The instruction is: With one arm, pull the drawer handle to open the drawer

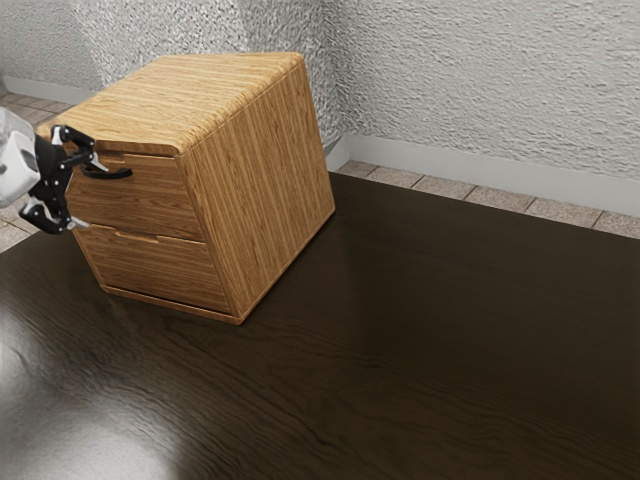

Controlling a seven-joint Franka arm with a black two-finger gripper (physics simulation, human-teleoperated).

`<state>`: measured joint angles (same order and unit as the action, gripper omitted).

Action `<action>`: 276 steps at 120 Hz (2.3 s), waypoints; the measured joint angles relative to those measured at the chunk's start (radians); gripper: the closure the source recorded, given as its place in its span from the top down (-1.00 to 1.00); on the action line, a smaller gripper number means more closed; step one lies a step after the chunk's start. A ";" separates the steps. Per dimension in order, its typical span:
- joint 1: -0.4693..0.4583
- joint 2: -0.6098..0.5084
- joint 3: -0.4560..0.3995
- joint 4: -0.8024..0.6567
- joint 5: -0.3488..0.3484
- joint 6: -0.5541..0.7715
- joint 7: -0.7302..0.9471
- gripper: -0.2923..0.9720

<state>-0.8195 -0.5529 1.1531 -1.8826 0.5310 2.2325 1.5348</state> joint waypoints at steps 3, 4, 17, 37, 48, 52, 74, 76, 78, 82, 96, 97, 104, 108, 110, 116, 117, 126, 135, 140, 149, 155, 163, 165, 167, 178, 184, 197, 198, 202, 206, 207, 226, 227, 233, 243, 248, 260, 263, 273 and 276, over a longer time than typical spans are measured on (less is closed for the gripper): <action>0.001 0.001 0.000 -0.002 0.000 0.002 -0.002 0.55; 0.001 0.002 0.000 -0.002 0.000 0.002 -0.003 0.55; 0.005 0.003 0.001 -0.007 0.000 0.007 -0.011 0.55; 0.026 0.003 -0.003 -0.023 -0.002 0.011 -0.021 0.53; 0.038 0.003 -0.008 -0.030 -0.006 0.013 -0.026 0.46; 0.039 0.003 -0.009 -0.031 -0.007 0.013 -0.027 0.43; 0.112 0.002 -0.070 -0.061 -0.015 0.016 -0.034 0.31; 0.117 0.002 -0.075 -0.062 -0.015 0.016 -0.035 0.29; 0.122 0.002 -0.079 -0.064 -0.016 0.016 -0.035 0.29; 0.128 0.001 -0.086 -0.065 -0.018 0.016 -0.036 0.27; 0.133 0.001 -0.096 -0.068 -0.023 0.015 -0.039 0.30; 0.133 0.001 -0.097 -0.068 -0.023 0.015 -0.039 0.30; 0.129 0.001 -0.099 -0.069 -0.025 0.015 -0.041 0.31; 0.126 0.001 -0.100 -0.069 -0.026 0.015 -0.041 0.32; 0.125 0.001 -0.100 -0.069 -0.026 0.015 -0.041 0.32; 0.124 0.001 -0.101 -0.070 -0.028 0.015 -0.042 0.33; 0.125 0.001 -0.101 -0.071 -0.028 0.015 -0.043 0.34; 0.146 0.001 -0.119 -0.085 -0.031 0.015 -0.044 0.38; 0.188 0.000 -0.156 -0.102 -0.038 0.015 -0.045 0.36; 0.224 -0.002 -0.187 -0.115 -0.041 0.015 -0.046 0.34; 0.281 -0.011 -0.232 -0.141 -0.044 0.015 -0.047 0.37; 0.297 -0.023 -0.244 -0.156 -0.046 0.015 -0.048 0.41; 0.322 -0.035 -0.257 -0.177 -0.046 0.015 -0.049 0.46; 0.330 -0.036 -0.262 -0.181 -0.046 0.016 -0.049 0.46; 0.339 -0.038 -0.269 -0.184 -0.047 0.016 -0.050 0.45; 0.376 -0.049 -0.295 -0.205 -0.053 0.016 -0.051 0.45; 0.402 -0.057 -0.315 -0.218 -0.056 0.016 -0.051 0.42; 0.463 -0.073 -0.364 -0.247 -0.066 0.016 -0.052 0.37; 0.468 -0.075 -0.369 -0.250 -0.068 0.016 -0.052 0.37; 0.493 -0.080 -0.389 -0.262 -0.073 0.015 -0.053 0.35; 0.510 -0.088 -0.403 -0.274 -0.077 0.015 -0.053 0.36; 0.514 -0.091 -0.406 -0.277 -0.078 0.016 -0.053 0.37; 0.588 -0.131 -0.465 -0.326 -0.094 0.015 -0.054 0.35; 0.591 -0.133 -0.468 -0.328 -0.095 0.015 -0.054 0.35; 0.611 -0.149 -0.482 -0.345 -0.097 0.015 -0.054 0.35; 0.646 -0.181 -0.505 -0.374 -0.099 0.015 -0.055 0.36; 0.665 -0.194 -0.515 -0.387 -0.099 0.015 -0.055 0.37; 0.701 -0.217 -0.530 -0.408 -0.099 0.012 -0.055 0.37; 0.707 -0.221 -0.534 -0.412 -0.100 0.012 -0.055 0.37; 0.737 -0.242 -0.558 -0.430 -0.103 0.009 -0.055 0.33; 0.746 -0.251 -0.563 -0.437 -0.104 0.008 -0.055 0.34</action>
<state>-0.0738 -0.8035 0.5903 -2.3199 0.4270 2.2409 1.4795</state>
